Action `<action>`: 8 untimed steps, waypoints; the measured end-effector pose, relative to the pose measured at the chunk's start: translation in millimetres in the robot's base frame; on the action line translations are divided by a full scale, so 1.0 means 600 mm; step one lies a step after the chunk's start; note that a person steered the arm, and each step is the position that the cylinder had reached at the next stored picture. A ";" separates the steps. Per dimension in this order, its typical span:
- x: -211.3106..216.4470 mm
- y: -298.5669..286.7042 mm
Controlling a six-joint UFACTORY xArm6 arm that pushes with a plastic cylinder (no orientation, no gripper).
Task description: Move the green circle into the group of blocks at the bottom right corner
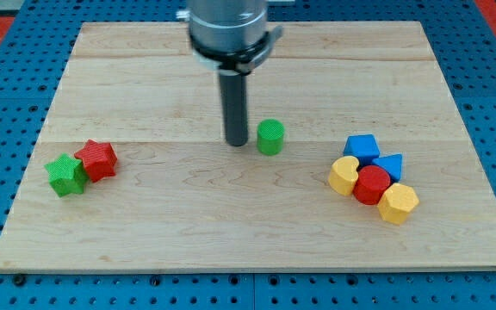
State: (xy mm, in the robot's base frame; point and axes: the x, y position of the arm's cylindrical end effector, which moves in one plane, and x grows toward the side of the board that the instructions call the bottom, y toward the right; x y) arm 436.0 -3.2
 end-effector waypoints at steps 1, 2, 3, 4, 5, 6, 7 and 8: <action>0.020 0.073; 0.038 0.128; -0.024 0.090; -0.010 0.154; 0.030 0.145; 0.010 0.143; 0.008 0.047; -0.001 -0.060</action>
